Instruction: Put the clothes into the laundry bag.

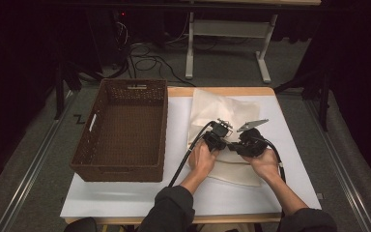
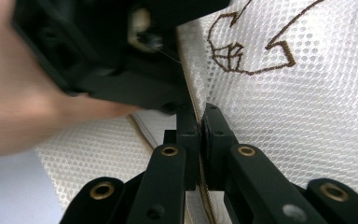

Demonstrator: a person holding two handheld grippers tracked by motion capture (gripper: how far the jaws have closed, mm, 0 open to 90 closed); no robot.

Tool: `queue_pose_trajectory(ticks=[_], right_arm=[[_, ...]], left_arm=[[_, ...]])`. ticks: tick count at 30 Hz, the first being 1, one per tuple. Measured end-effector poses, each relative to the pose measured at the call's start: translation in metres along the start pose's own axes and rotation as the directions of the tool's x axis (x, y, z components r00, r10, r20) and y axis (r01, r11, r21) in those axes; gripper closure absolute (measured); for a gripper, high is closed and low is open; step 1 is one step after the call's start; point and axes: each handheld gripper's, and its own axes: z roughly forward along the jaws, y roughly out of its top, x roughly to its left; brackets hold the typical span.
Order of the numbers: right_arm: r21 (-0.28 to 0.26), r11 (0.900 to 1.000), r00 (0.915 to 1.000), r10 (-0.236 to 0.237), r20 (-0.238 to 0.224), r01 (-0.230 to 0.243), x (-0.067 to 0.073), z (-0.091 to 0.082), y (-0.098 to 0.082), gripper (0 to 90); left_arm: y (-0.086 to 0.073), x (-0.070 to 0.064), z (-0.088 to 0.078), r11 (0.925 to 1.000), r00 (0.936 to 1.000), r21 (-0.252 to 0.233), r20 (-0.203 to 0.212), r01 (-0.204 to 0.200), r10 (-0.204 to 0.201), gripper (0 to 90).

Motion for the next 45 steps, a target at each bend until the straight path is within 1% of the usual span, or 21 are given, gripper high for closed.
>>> queue_pose_trajectory(ticks=[4, 5, 6, 8, 11, 14, 16, 17, 19, 22, 23, 24, 25, 27, 32, 36, 39, 40, 42, 43, 45], right_arm=[[-0.013, 1.0, 1.0, -0.004, 0.003, 0.004, 0.005, -0.003, 0.004, 88.0], [-0.016, 1.0, 1.0, -0.008, 0.005, 0.008, 0.006, -0.003, 0.004, 88.0], [-0.016, 1.0, 0.9999, -0.012, 0.011, 0.012, 0.007, -0.004, 0.004, 87.9], [-0.021, 1.0, 0.9999, -0.006, 0.015, 0.006, 0.008, -0.005, 0.005, 87.9], [-0.019, 1.0, 0.9996, -0.02, 0.021, 0.021, 0.009, -0.007, 0.006, 87.8], [-0.02, 1.0, 0.9996, -0.021, 0.021, 0.021, 0.009, -0.007, 0.006, 87.7], [-0.016, 1.0, 0.9996, -0.019, 0.021, 0.019, 0.009, -0.007, 0.006, 87.7], [-0.018, 1.0, 0.9996, -0.021, 0.018, 0.022, 0.009, -0.007, 0.006, 87.6], [-0.022, 1.0, 0.9998, -0.016, 0.015, 0.017, 0.009, -0.008, 0.005, 87.6], [-0.023, 1.0, 0.9996, -0.02, 0.018, 0.02, 0.009, -0.009, 0.004, 87.4], [-0.024, 1.0, 0.9997, -0.018, 0.018, 0.019, 0.009, -0.009, 0.004, 87.3], [-0.026, 0.999, 0.9996, -0.026, 0.015, 0.026, 0.008, -0.01, 0.004, 87.2], [-0.026, 0.999, 0.9995, -0.026, 0.017, 0.026, 0.008, -0.01, 0.003, 87.1], [-0.027, 0.999, 0.9996, -0.022, 0.015, 0.022, 0.008, -0.01, 0.003, 87.0], [-0.035, 0.999, 0.9996, -0.024, 0.012, 0.025, 0.008, -0.012, 0.002, 86.8], [-0.036, 0.999, 0.9995, -0.028, 0.013, 0.029, 0.009, -0.015, 0.003, 86.7], [-0.042, 0.999, 0.9997, -0.022, 0.013, 0.023, 0.008, -0.017, 0.003, 86.7], [-0.048, 0.999, 0.9997, -0.023, 0.011, 0.024, 0.008, -0.018, 0.003, 86.5], [-0.046, 0.999, 0.9998, -0.017, 0.005, 0.018, 0.008, -0.02, 0.002, 86.1], [-0.045, 0.999, 0.9998, -0.02, 0.004, 0.02, 0.007, -0.02, 0.001, 85.8], [-0.044, 0.999, 0.9997, -0.024, 0.002, 0.024, 0.007, -0.021, 0.0, 85.2]], left_arm=[[-0.008, -0.001, -0.02, 0.9999, 0.9998, 0.0, 0.014, -0.014, 0.014, 65.5], [-0.009, -0.001, -0.024, 0.9998, 0.9998, 0.014, 0.011, -0.016, 0.016, 62.7], [-0.01, -0.002, -0.028, 0.9995, 0.9998, 0.024, -0.004, -0.021, 0.021, 57.9], [-0.013, -0.005, -0.039, 0.9991, 0.9991, 0.016, -0.02, -0.038, 0.038, 50.6], [-0.017, -0.005, -0.054, 0.9983, 0.9982, 0.016, -0.022, -0.056, 0.056, 44.2], [-0.02, -0.004, -0.067, 0.9977, 0.9977, 0.009, 0.002, -0.068, 0.068, 45.1], [-0.022, -0.004, -0.075, 0.9968, 0.9968, -0.001, 0.001, -0.08, 0.08, 46.0], [-0.024, -0.004, -0.078, 0.9964, 0.9964, -0.013, -0.011, -0.084, 0.084, 46.1], [-0.027, -0.005, -0.085, 0.9945, 0.9937, -0.03, -0.054, -0.1, 0.098, 45.7], [-0.029, -0.006, -0.092, 0.9917, 0.9861, -0.045, -0.121, -0.12, 0.114, 41.9], [-0.03, -0.004, -0.095, 0.9906, 0.9818, -0.06, -0.153, -0.123, 0.112, 39.5], [-0.03, -0.003, -0.098, 0.9906, 0.9805, -0.067, -0.165, -0.119, 0.107, 37.4], [-0.03, 0.0, -0.1, 0.9908, 0.9803, -0.077, -0.172, -0.111, 0.097, 35.8], [-0.03, 0.002, -0.1, 0.9926, 0.9827, -0.072, -0.165, -0.097, 0.084, 32.6], [-0.03, 0.0, -0.088, 0.9937, 0.9784, -0.026, -0.179, -0.109, 0.103, 29.5], [-0.029, 0.001, -0.078, 0.9931, 0.9729, -0.009, -0.202, -0.117, 0.112, 34.0], [-0.028, 0.001, -0.073, 0.9898, 0.9636, 0.007, -0.228, -0.143, 0.14, 43.8], [-0.029, 0.002, -0.073, 0.9894, 0.9641, 0.016, -0.223, -0.144, 0.144, 48.6], [-0.029, 0.003, -0.074, 0.9902, 0.9716, 0.026, -0.191, -0.138, 0.14, 59.3], [-0.029, 0.003, -0.075, 0.9895, 0.973, 0.029, -0.18, -0.142, 0.145, 64.0], [-0.03, 0.001, -0.078, 0.9871, 0.9728, 0.035, -0.168, -0.156, 0.16, 72.0]])
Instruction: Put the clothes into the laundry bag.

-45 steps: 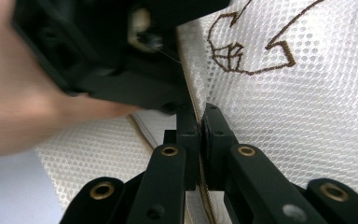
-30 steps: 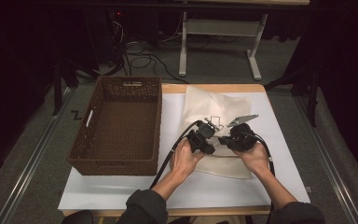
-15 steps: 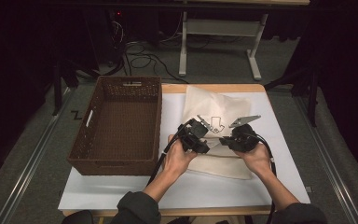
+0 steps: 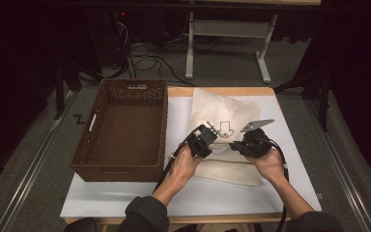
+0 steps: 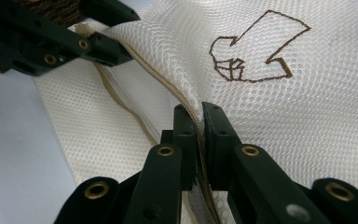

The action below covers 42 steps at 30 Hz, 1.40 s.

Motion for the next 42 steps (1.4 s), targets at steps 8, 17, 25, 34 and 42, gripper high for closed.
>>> queue_pose_trajectory(ticks=[8, 17, 25, 34, 42], right_arm=[[0.006, 1.0, 0.9998, -0.008, -0.017, 0.008, 0.001, -0.004, -0.007, 83.0], [0.006, 0.999, 0.999, -0.031, -0.031, 0.032, 0.007, -0.007, -0.014, 81.1], [0.019, 0.999, 0.9987, -0.027, -0.044, 0.028, 0.011, -0.003, -0.021, 75.7], [0.033, 0.999, 0.9982, -0.017, -0.058, 0.019, 0.014, 0.003, -0.032, 71.6], [0.029, 0.999, 0.9981, -0.018, -0.059, 0.019, 0.016, 0.007, -0.036, 68.2]], left_arm=[[-0.008, -0.004, -0.015, 0.9998, 0.9974, 0.006, 0.069, -0.021, 0.021, 82.7], [-0.021, -0.01, -0.02, 1.0, 0.9908, 0.002, 0.135, -0.001, 0.0, 83.5], [-0.03, -0.009, -0.016, 0.9998, 0.9837, 0.022, 0.179, 0.005, -0.009, 82.0], [-0.037, -0.011, -0.011, 0.9986, 0.9792, 0.052, 0.203, -0.006, -0.005, 80.3], [-0.041, -0.01, -0.01, 0.9993, 0.9749, 0.038, 0.222, 0.0, -0.009, 63.3]])
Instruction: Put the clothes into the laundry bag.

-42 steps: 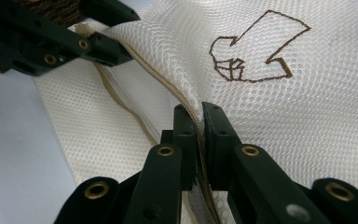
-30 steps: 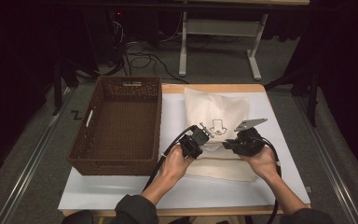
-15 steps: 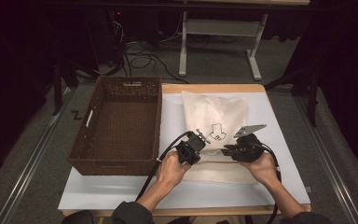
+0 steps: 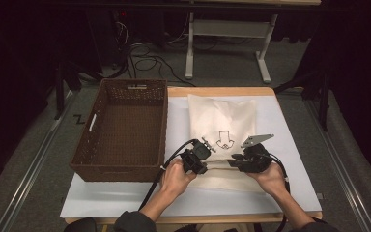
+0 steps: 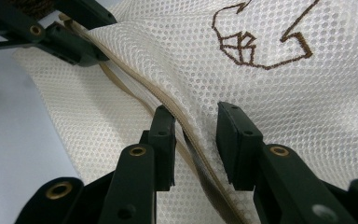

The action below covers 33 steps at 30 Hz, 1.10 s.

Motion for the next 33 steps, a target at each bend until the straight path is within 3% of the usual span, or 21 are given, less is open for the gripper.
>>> queue_pose_trajectory(ticks=[9, 14, 22, 29, 33], right_arm=[[0.015, 1.0, 1.0, -0.003, -0.003, 0.003, 0.003, 0.009, -0.003, 61.4], [0.016, 1.0, 0.9998, 0.014, -0.015, -0.014, 0.002, 0.014, -0.006, 56.9], [0.018, 1.0, 0.9996, 0.013, -0.024, -0.012, 0.004, 0.018, -0.009, 50.4], [0.013, 1.0, 0.9993, 0.012, -0.036, -0.012, 0.005, 0.018, -0.009, 45.9], [0.009, 1.0, 0.9985, 0.031, -0.046, -0.03, 0.003, 0.017, -0.01, 45.1]], left_arm=[[0.0, -0.004, -0.007, 0.9991, 0.9989, -0.043, 0.047, -0.005, 0.007, 49.7], [0.003, -0.001, -0.008, 0.9967, 0.9967, -0.078, 0.079, 0.022, -0.016, 48.0], [0.008, 0.001, -0.005, 0.9941, 0.9954, -0.1, 0.089, 0.044, -0.035, 47.7], [0.016, 0.008, 0.009, 0.9911, 0.9946, -0.1, 0.062, 0.088, -0.082, 47.3], [0.016, 0.01, 0.022, 0.9935, 0.9956, -0.07, 0.036, 0.089, -0.087, 47.8]])
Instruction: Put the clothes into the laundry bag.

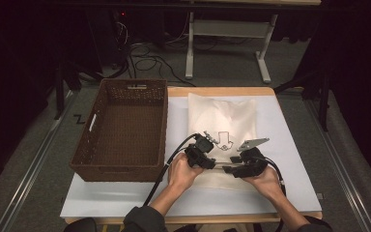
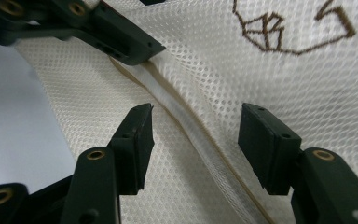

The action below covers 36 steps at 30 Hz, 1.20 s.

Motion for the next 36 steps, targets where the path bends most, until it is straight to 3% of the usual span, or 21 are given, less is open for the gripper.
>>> queue_pose_trajectory(ticks=[5, 11, 16, 23, 28, 32, 36], right_arm=[[-0.02, 1.0, 1.0, 0.0, 0.009, 0.0, 0.0, -0.005, -0.003, 47.2], [-0.06, 0.998, 0.9991, 0.037, 0.022, -0.035, -0.006, -0.011, -0.007, 68.9], [-0.064, 0.996, 0.9966, 0.062, 0.054, -0.058, -0.01, -0.011, -0.011, 75.3], [-0.043, 0.996, 0.9935, 0.084, 0.078, -0.08, -0.015, -0.003, -0.017, 75.1], [0.0, 0.995, 0.9903, 0.095, 0.101, -0.096, -0.018, 0.003, -0.024, 68.9], [-0.003, 0.995, 0.9845, 0.098, 0.146, -0.099, -0.022, 0.0, -0.027, 66.6], [-0.011, 0.993, 0.9798, 0.12, 0.159, -0.12, -0.027, -0.004, -0.032, 66.3]], left_arm=[[-0.002, 0.002, 0.005, 0.9999, 0.9999, 0.005, -0.007, 0.012, -0.012, 48.1], [-0.004, 0.002, 0.005, 1.0, 0.9996, 0.007, -0.027, 0.004, -0.004, 48.3], [-0.009, 0.006, 0.006, 0.9998, 0.9991, 0.003, -0.04, 0.018, -0.018, 48.5], [-0.018, 0.01, 0.011, 0.9987, 0.9979, 0.0, -0.04, 0.05, -0.05, 48.7], [-0.024, 0.015, 0.012, 0.9962, 0.9953, 0.002, -0.041, 0.088, -0.087, 48.2], [-0.027, 0.017, 0.01, 0.9949, 0.9937, -0.012, -0.048, 0.1, -0.101, 47.0], [-0.031, 0.02, 0.01, 0.9927, 0.9917, -0.022, -0.046, 0.119, -0.12, 45.4]])
